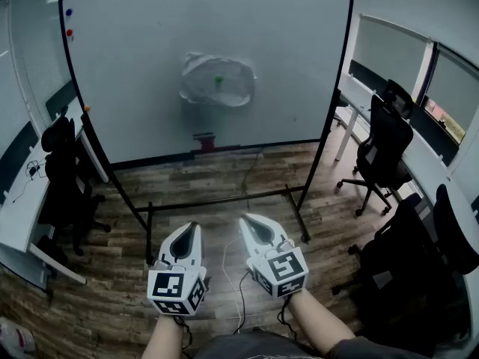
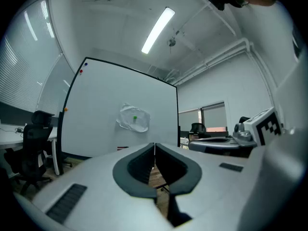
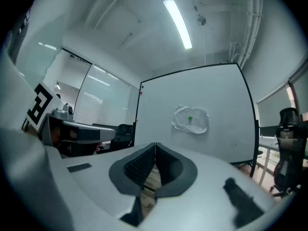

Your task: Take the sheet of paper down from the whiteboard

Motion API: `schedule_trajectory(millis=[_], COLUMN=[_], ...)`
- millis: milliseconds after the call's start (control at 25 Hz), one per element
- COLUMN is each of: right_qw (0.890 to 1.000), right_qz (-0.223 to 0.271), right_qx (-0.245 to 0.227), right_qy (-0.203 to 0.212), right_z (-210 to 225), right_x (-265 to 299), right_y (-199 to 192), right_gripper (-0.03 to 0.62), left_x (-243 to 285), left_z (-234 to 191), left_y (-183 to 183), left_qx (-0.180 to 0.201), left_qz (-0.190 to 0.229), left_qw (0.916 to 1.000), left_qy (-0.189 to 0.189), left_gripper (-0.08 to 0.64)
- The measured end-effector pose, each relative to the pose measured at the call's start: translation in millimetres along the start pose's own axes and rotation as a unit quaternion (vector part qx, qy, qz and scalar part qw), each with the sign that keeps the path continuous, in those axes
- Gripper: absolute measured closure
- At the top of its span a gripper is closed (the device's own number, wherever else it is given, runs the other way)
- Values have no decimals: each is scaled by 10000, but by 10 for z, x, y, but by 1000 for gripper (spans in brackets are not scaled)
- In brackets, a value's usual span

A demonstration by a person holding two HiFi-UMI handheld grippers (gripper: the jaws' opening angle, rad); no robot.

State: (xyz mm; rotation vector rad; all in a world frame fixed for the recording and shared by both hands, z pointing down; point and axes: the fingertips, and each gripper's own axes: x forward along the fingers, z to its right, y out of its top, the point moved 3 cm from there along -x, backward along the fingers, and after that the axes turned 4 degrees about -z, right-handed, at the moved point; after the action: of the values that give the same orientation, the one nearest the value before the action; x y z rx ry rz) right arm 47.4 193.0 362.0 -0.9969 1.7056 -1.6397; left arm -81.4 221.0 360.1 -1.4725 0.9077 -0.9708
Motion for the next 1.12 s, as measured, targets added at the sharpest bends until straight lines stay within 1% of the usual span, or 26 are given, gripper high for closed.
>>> schedule_trajectory(millis=[200, 320, 560, 720, 840, 1000, 1120], right_qw=[9999, 9999, 9996, 9990, 9982, 9983, 9981], right_qz=[-21, -15, -98, -102, 52, 98, 80], right_qx=[21, 33, 129, 234, 291, 193, 173], right_qy=[158, 167, 228, 354, 513, 545, 589], right_z=[-30, -20, 4, 56, 138, 321, 459], right_x=[-7, -17, -23, -30, -61, -82, -87], right_y=[-70, -73, -148, -228, -207, -243, -309], right_gripper=[569, 569, 569, 569, 569, 568, 568], left_x=[-1, 2, 25, 69, 140, 230, 293], left_z=[23, 47, 65, 96, 161, 261, 304], left_y=[29, 43, -29, -88, -63, -31, -30], left_qx=[46, 79, 79, 32, 54, 124, 97], left_qz=[51, 66, -54, -104, -90, -16, 15], left_qw=[10000, 9999, 9999, 9998, 9995, 9988, 9981], left_qy=[22, 20, 91, 191, 286, 464, 615], left_gripper=[541, 541, 541, 541, 541, 541, 541])
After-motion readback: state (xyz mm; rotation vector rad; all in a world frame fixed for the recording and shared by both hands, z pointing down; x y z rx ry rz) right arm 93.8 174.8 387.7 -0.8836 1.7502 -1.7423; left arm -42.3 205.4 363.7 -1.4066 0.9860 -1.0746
